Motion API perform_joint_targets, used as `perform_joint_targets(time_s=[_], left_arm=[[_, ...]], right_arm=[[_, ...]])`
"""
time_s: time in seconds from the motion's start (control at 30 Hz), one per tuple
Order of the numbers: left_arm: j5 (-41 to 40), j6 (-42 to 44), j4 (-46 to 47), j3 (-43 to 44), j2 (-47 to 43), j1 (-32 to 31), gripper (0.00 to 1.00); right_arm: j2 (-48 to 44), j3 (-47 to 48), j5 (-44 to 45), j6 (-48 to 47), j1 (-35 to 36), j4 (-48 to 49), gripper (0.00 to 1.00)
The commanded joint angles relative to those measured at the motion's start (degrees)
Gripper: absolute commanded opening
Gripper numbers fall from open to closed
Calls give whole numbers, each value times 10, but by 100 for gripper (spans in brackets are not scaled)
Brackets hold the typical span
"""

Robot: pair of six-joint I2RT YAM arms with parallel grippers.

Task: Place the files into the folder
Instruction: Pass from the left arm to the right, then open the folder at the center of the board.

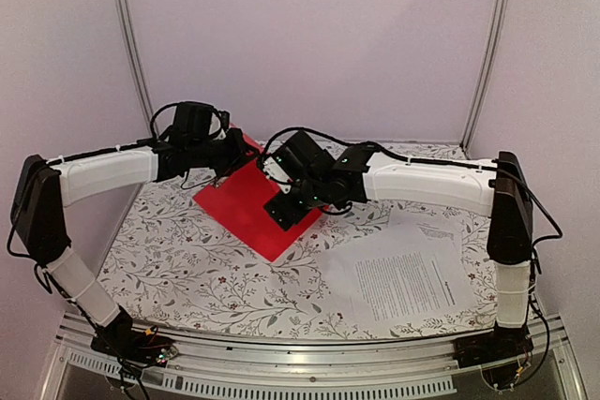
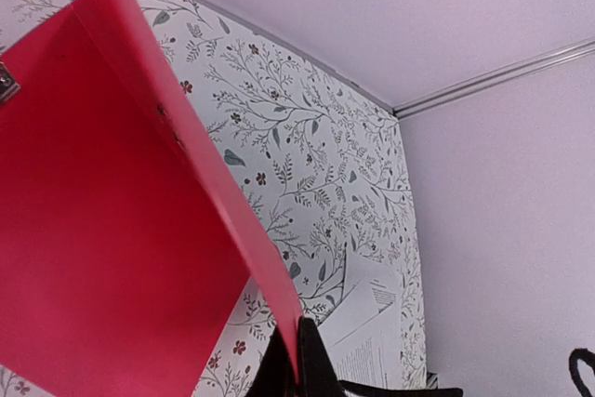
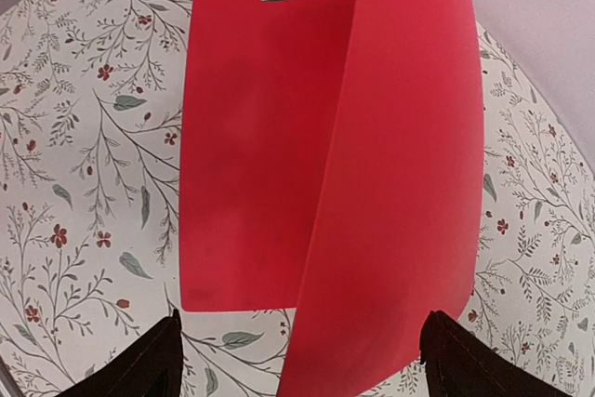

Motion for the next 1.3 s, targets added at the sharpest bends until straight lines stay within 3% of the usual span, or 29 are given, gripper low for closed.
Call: perform_joint_targets(time_s=[0.0, 0.13, 0.27, 0.37, 0.43, 0.47, 0.67, 0.73, 1.0, 1.27], left_arm=[[-2, -6, 10, -7, -31, -15, 0], [-3, -5, 8, -10, -34, -18, 0], [1, -1, 13, -12, -32, -18, 0], [2, 7, 13, -12, -32, -18, 0], [0, 19, 14, -9, -34, -15, 1], [-1, 28, 16, -7, -34, -13, 6], [42, 58, 3, 2, -61, 21, 71], [25, 87, -31, -1, -87, 24, 84], [-72, 170, -126, -74, -211, 23, 97], [-124, 190, -141, -153, -277, 21, 100]], right_arm=[[49, 60, 142, -32, 13, -60, 88], [59, 67, 202, -52, 17, -58, 73], [62, 80, 266, -84, 20, -57, 43], [59, 90, 285, -97, 20, -59, 29], [51, 97, 289, -97, 21, -60, 6], [48, 102, 292, -95, 20, -60, 0], [39, 178, 250, -8, 0, -127, 0], [21, 174, 204, 45, -16, -142, 0], [-90, 12, 55, 218, -81, -63, 0], [-183, -210, -124, 387, -185, 126, 0]])
